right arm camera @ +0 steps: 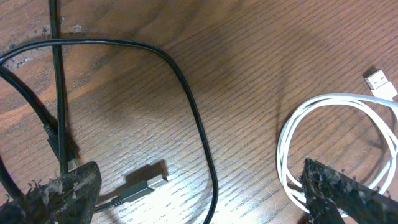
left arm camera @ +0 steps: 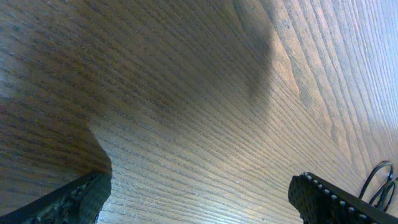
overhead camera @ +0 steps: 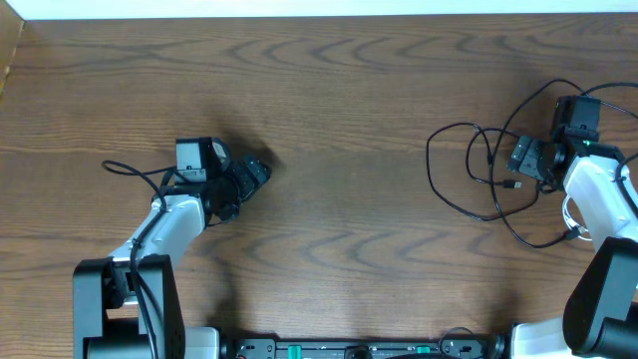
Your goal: Untangle cables
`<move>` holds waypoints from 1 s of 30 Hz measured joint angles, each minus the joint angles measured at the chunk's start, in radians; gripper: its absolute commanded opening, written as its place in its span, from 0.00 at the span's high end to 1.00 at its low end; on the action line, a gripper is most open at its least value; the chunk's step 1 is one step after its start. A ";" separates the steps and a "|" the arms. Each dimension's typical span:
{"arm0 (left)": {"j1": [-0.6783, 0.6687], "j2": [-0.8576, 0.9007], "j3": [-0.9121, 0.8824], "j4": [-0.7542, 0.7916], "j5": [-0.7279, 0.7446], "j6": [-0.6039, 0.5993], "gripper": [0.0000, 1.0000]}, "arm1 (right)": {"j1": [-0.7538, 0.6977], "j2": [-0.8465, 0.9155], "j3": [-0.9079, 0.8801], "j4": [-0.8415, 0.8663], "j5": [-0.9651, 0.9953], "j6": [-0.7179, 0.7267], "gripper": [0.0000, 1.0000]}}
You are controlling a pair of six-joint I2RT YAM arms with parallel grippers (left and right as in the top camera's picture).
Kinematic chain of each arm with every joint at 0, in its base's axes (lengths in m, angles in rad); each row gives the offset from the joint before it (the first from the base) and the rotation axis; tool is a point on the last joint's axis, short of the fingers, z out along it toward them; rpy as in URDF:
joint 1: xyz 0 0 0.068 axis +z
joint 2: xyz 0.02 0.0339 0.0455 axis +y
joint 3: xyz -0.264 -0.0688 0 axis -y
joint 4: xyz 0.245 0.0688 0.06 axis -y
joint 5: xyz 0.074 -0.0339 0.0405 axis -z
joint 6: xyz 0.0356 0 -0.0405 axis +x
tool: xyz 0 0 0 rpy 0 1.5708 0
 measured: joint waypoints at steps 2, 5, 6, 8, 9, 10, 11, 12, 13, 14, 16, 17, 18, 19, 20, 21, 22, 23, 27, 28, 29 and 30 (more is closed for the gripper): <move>0.000 0.000 0.000 0.000 0.000 0.000 0.02 | 0.000 0.000 0.000 0.000 0.000 0.000 0.01; 0.000 0.000 0.000 0.000 0.000 0.000 0.02 | 0.000 0.000 0.000 0.000 0.000 0.000 0.01; 0.000 0.000 0.000 0.000 0.000 0.000 0.02 | 0.000 0.000 0.000 0.000 0.000 0.000 0.01; 0.000 0.000 0.000 0.000 0.000 0.000 0.02 | 0.000 0.000 0.000 0.000 0.000 0.000 0.01; 0.000 0.000 0.000 0.000 0.000 0.000 0.02 | 0.000 0.000 0.000 0.000 0.000 0.000 0.01; 0.000 0.000 0.000 0.000 0.000 0.000 0.02 | 0.000 0.000 0.000 0.000 0.000 0.000 0.01; 0.000 0.000 0.000 0.000 0.000 0.000 0.02 | 0.000 0.000 0.000 0.000 0.000 0.000 0.01; 0.000 0.000 0.000 0.000 0.000 0.000 0.02 | 0.000 -0.001 0.000 0.000 0.000 0.000 0.01; 0.000 0.000 0.000 0.000 0.000 0.000 0.02 | 0.000 -0.002 0.000 0.000 0.000 0.000 0.01; 0.000 0.000 0.000 0.000 0.000 0.000 0.02 | 0.000 -0.008 0.000 0.000 0.000 0.000 0.01; 0.000 0.000 0.000 0.000 0.000 0.000 0.02 | 0.000 -0.035 -0.002 -0.002 -0.002 0.000 0.01; 0.000 0.000 0.000 0.000 0.000 0.000 0.02 | 0.000 -0.063 -0.004 -0.003 -0.003 0.000 0.01; 0.000 0.000 0.000 0.000 0.000 0.000 0.02 | 0.000 -0.093 -0.005 -0.004 -0.004 0.000 0.01; 0.000 0.000 0.000 0.000 0.000 0.000 0.02 | 0.000 -0.148 -0.005 -0.005 -0.003 0.000 0.01; 0.000 0.000 0.000 0.000 0.000 0.000 0.02 | 0.000 -0.175 -0.005 -0.004 -0.004 0.000 0.01; 0.000 0.000 0.000 0.000 0.000 0.000 0.02 | 0.000 -0.230 -0.005 -0.003 -0.004 0.000 0.01; 0.000 0.000 0.000 0.000 0.000 0.000 0.02 | 0.000 -0.280 -0.005 -0.003 -0.004 0.000 0.01; 0.000 0.000 0.000 0.000 0.000 0.000 0.02 | 0.000 -0.341 -0.005 -0.001 -0.004 0.000 0.01; 0.000 0.000 0.000 0.000 0.000 0.000 0.02 | 0.000 -0.547 -0.005 0.000 -0.004 0.000 0.01; 0.000 0.000 0.000 0.000 0.000 0.000 0.02 | 0.000 -0.591 -0.005 0.000 -0.003 0.000 0.01; 0.000 0.000 0.000 0.000 0.000 0.000 0.02 | 0.000 -0.637 -0.005 0.000 -0.004 0.000 0.01; 0.000 0.000 0.000 0.000 0.000 0.000 0.02 | 0.000 -0.684 -0.005 0.000 -0.003 0.000 0.01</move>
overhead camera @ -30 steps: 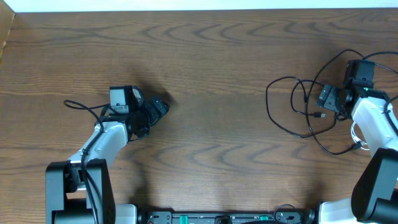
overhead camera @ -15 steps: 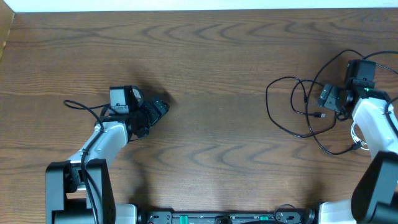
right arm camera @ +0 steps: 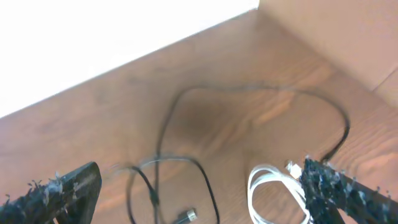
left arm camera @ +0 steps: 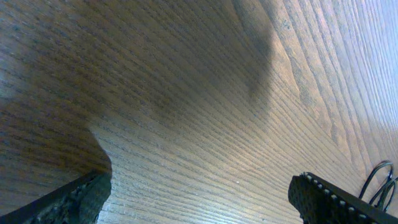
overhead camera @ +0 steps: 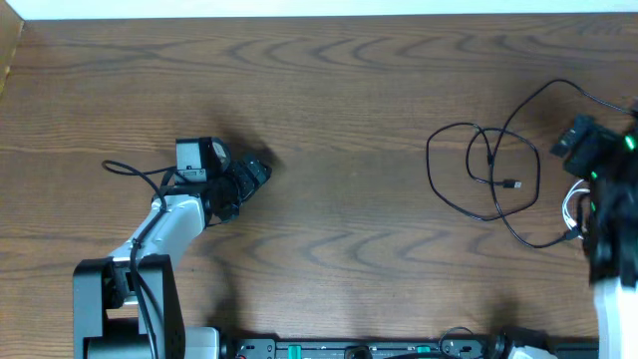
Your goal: Untangle cables
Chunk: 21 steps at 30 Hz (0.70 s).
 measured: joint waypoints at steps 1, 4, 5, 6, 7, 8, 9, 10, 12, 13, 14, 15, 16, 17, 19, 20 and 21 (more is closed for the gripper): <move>0.000 0.000 0.000 0.000 0.000 0.000 0.02 | 0.000 -0.052 0.000 0.000 0.000 0.000 0.01; 0.000 0.000 0.000 0.000 0.000 0.000 0.02 | 0.000 -0.176 0.000 0.000 0.000 0.000 0.01; 0.000 0.000 0.000 0.000 0.000 0.000 0.02 | 0.000 -0.211 0.000 0.000 0.000 0.000 0.01; 0.000 0.000 0.000 0.000 0.000 0.000 0.02 | 0.000 -0.247 0.000 0.000 0.000 0.000 0.01; 0.000 0.000 0.000 0.000 0.000 0.000 0.02 | 0.000 -0.281 0.000 0.000 0.000 0.000 0.01; 0.000 0.000 0.000 0.000 0.000 0.000 0.02 | 0.000 -0.306 0.000 0.000 0.000 0.000 0.01; 0.000 0.000 0.000 0.000 0.000 0.000 0.02 | 0.000 -0.328 0.000 0.000 0.000 0.000 0.01; 0.000 0.000 0.000 0.000 0.000 0.000 0.02 | 0.000 -0.348 0.000 -0.001 0.000 0.000 0.01; 0.000 0.000 0.000 0.000 0.000 0.000 0.02 | 0.000 -0.379 0.000 -0.003 0.000 0.000 0.01; 0.000 0.000 0.000 0.000 0.000 0.000 0.02 | 0.000 -0.391 0.000 -0.005 0.000 0.000 0.01; 0.000 0.000 0.000 0.000 0.000 0.000 0.02 | 0.000 -0.400 0.000 -0.008 0.000 0.000 0.01; 0.000 0.000 0.000 0.000 0.000 0.000 0.02 | 0.000 -0.406 0.000 -0.013 0.000 0.000 0.01; 0.000 0.000 0.000 0.000 0.000 0.000 0.02 | 0.000 -0.408 0.001 -0.031 0.000 0.000 0.01; 0.000 0.000 0.000 0.000 0.000 0.000 0.02 | 0.000 -0.409 0.001 -0.052 0.000 0.000 0.01; 0.000 0.000 0.000 0.000 0.000 0.000 0.02 | 0.000 -0.408 0.001 -0.132 0.000 0.001 0.01; 0.000 0.000 0.000 0.000 0.000 0.000 0.02 | 0.000 -0.409 0.000 -0.195 0.000 0.000 0.01; 0.000 0.000 0.000 0.000 0.000 0.000 0.02 | 0.000 -0.409 -0.002 -0.218 0.000 0.000 0.01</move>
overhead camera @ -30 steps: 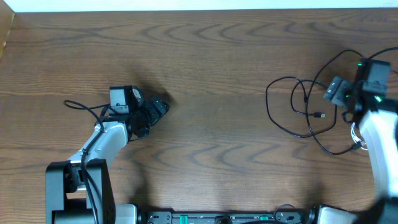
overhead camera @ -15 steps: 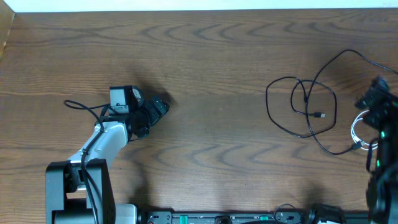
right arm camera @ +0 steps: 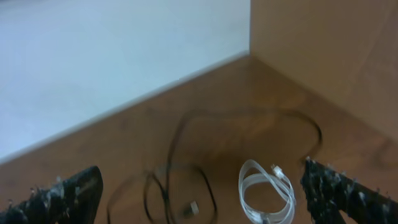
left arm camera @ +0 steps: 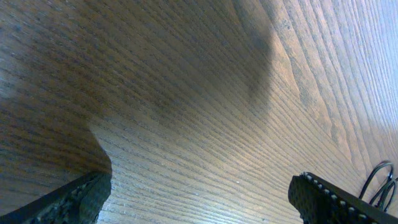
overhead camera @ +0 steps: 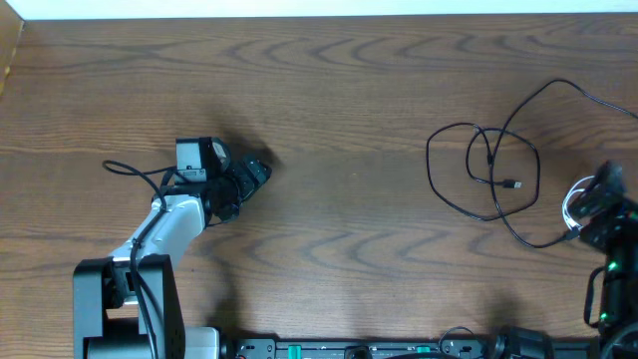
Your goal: Untangle cables
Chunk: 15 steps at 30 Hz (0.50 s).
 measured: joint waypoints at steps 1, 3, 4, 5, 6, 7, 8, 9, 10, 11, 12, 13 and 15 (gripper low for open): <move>0.000 0.000 0.000 0.000 0.000 0.000 0.02 | 0.000 -0.003 -0.003 -0.012 0.000 0.000 0.01; 0.000 0.000 0.000 0.000 0.000 0.000 0.02 | 0.000 -0.018 -0.012 0.003 0.000 0.000 0.01; 0.000 0.000 0.000 0.000 0.000 0.000 0.02 | 0.000 -0.034 -0.022 0.032 0.000 0.000 0.01; 0.000 0.000 0.000 0.000 0.000 0.000 0.02 | 0.000 -0.051 -0.031 0.061 0.000 0.000 0.01; 0.000 0.000 0.000 0.000 0.000 0.000 0.02 | 0.000 -0.076 -0.047 0.116 0.000 0.000 0.01; 0.000 0.000 0.000 0.000 0.000 0.000 0.02 | 0.000 -0.100 -0.062 0.161 0.000 0.000 0.01; 0.000 0.000 0.000 0.000 0.000 0.000 0.02 | 0.000 -0.127 -0.080 0.208 0.000 0.000 0.01; 0.000 0.000 0.000 0.000 0.000 0.000 0.02 | 0.000 -0.157 -0.103 0.261 0.001 0.000 0.01; 0.000 0.000 0.000 0.000 0.000 0.000 0.02 | 0.000 -0.183 -0.127 0.314 0.000 0.000 0.01; 0.000 0.000 0.000 0.000 0.000 0.000 0.02 | 0.000 -0.207 -0.145 0.360 0.000 0.000 0.01; 0.000 0.000 0.000 0.000 0.000 0.000 0.02 | 0.000 -0.233 -0.170 0.407 0.000 0.000 0.01; 0.000 0.000 0.000 0.000 0.000 0.000 0.02 | 0.000 -0.264 -0.204 0.467 0.000 0.000 0.01; 0.000 0.000 0.000 0.000 0.000 0.000 0.02 | 0.000 -0.317 -0.263 0.552 0.001 0.000 0.01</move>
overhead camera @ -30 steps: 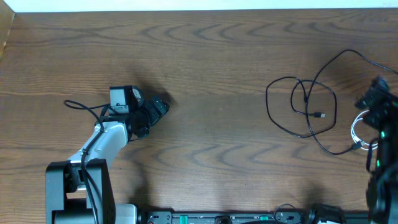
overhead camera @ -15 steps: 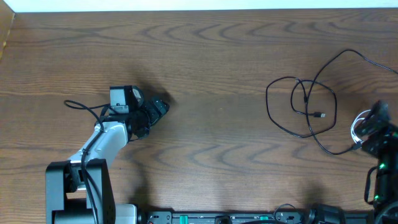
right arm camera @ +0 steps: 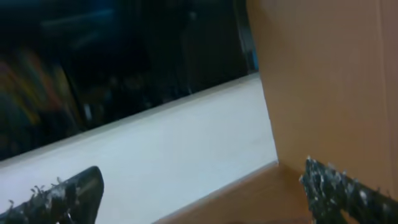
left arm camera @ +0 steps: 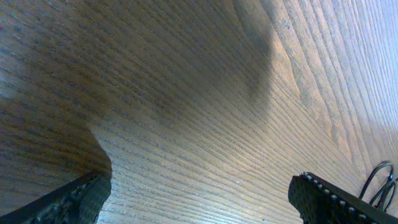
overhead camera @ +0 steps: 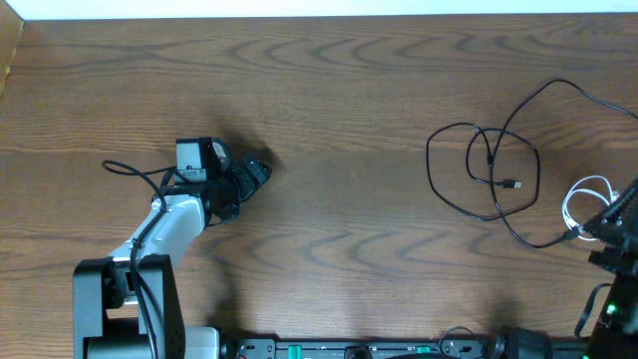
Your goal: Untangle cables
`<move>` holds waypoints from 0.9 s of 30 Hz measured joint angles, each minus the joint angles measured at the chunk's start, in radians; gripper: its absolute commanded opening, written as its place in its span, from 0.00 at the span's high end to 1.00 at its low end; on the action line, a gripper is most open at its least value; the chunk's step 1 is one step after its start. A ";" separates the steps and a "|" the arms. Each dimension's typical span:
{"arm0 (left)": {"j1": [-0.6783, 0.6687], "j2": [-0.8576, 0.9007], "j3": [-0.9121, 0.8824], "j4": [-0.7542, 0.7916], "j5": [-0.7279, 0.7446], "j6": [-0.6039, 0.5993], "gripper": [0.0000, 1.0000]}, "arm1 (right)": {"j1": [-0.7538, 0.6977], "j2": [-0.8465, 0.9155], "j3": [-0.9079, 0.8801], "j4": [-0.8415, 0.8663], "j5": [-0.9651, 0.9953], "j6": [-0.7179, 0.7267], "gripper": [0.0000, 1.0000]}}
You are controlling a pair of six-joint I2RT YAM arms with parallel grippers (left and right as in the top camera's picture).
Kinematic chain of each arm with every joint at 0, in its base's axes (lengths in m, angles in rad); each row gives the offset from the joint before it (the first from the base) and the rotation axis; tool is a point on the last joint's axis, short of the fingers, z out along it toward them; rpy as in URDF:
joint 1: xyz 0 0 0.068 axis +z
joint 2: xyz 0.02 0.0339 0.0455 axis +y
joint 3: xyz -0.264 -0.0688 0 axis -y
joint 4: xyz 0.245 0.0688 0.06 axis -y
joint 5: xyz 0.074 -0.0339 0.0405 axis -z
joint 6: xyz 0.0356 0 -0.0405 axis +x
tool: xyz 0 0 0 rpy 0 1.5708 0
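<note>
A thin black cable [overhead camera: 485, 168] lies in overlapping loops on the right of the wooden table [overhead camera: 349, 110], one end trailing to the right edge. A small coil of white cable [overhead camera: 575, 204] sits beside its lower loop, at the far right. My right arm [overhead camera: 620, 234] is at the table's right front edge. Its gripper [right arm camera: 202, 196] is open and empty, facing a wall and a wooden side board, with no cable in that view. My left gripper [overhead camera: 251, 176] rests low over bare wood at the left, also open [left arm camera: 202, 199] and empty.
A wooden side board [right arm camera: 323, 81] stands at the table's right end. The left arm's own black wire [overhead camera: 128, 168] loops out beside it. A bit of black loop [left arm camera: 378, 179] shows at the lower right of the left wrist view.
My right arm has drawn further back to the right front edge, uncovering the white coil from above. Its camera now faces up and away, off the cables. The left arm and cables are unchanged.
First my right gripper hung open, low over the black loops and the white coil. Then it was raised at the right edge, then further toward the front, and now it is almost out of the overhead view. Neither cable has shifted, and the left arm stayed still.
</note>
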 measured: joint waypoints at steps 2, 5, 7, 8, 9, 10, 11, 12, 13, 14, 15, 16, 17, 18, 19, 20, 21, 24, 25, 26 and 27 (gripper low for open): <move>0.000 0.000 0.000 0.000 0.000 0.000 0.02 | 0.000 -0.050 -0.068 0.080 0.000 0.000 0.01; 0.000 0.000 0.000 0.000 0.000 0.000 0.02 | 0.000 -0.122 -0.182 0.164 0.001 0.000 0.01; 0.000 0.000 0.000 0.000 0.000 0.000 0.02 | 0.000 -0.157 -0.255 0.190 0.002 0.000 0.01; 0.000 0.000 0.000 0.000 0.000 0.000 0.02 | 0.000 -0.172 -0.292 0.193 0.002 0.000 0.01; 0.000 0.000 0.000 0.000 0.000 0.000 0.02 | 0.000 -0.185 -0.328 0.198 0.002 0.000 0.01; 0.000 0.000 0.000 0.000 0.000 0.000 0.02 | 0.000 -0.193 -0.357 0.200 0.002 0.000 0.01; 0.000 0.000 0.000 0.000 0.000 0.000 0.02 | 0.000 -0.201 -0.389 0.208 0.002 0.000 0.01; 0.000 0.000 0.000 0.000 0.000 0.000 0.02 | 0.000 -0.204 -0.417 0.226 0.002 0.000 0.01; 0.000 0.000 0.000 0.000 0.000 0.000 0.02 | 0.000 -0.207 -0.448 0.253 0.002 0.000 0.01; 0.000 0.000 0.000 0.000 0.000 0.000 0.02 | 0.000 -0.208 -0.478 0.283 0.001 0.000 0.01; 0.000 0.000 0.000 0.000 0.000 0.000 0.02 | 0.000 -0.208 -0.509 0.317 0.002 0.000 0.01; 0.000 0.000 0.000 0.000 0.000 0.000 0.02 | 0.000 -0.209 -0.539 0.351 0.002 0.000 0.01; 0.000 0.000 0.000 0.000 0.000 0.000 0.02 | 0.000 -0.210 -0.560 0.367 0.002 0.000 0.01; 0.000 0.000 0.000 0.000 0.000 0.000 0.02 | 0.000 -0.210 -0.584 0.386 0.002 0.000 0.01; 0.000 0.000 0.000 0.000 0.000 0.000 0.02 | 0.000 -0.211 -0.608 0.398 0.002 0.000 0.01; 0.000 0.000 0.000 0.000 0.000 0.000 0.02 | 0.000 -0.211 -0.631 0.403 0.001 0.000 0.01; 0.000 0.000 0.000 0.000 0.000 0.000 0.02 | 0.000 -0.211 -0.650 0.406 0.002 0.000 0.01; 0.000 0.000 0.000 0.000 0.000 0.000 0.02 | 0.000 -0.212 -0.705 0.408 0.002 0.000 0.01; 0.000 0.000 0.000 0.000 0.000 0.000 0.02 | 0.000 -0.212 -0.723 0.408 0.002 0.000 0.01; 0.000 0.000 0.000 0.000 0.000 0.000 0.02 | 0.000 -0.212 -0.735 0.406 0.001 0.000 0.01; 0.000 0.000 0.000 0.000 0.000 0.000 0.02 | 0.000 -0.213 -0.742 0.384 0.002 0.000 0.01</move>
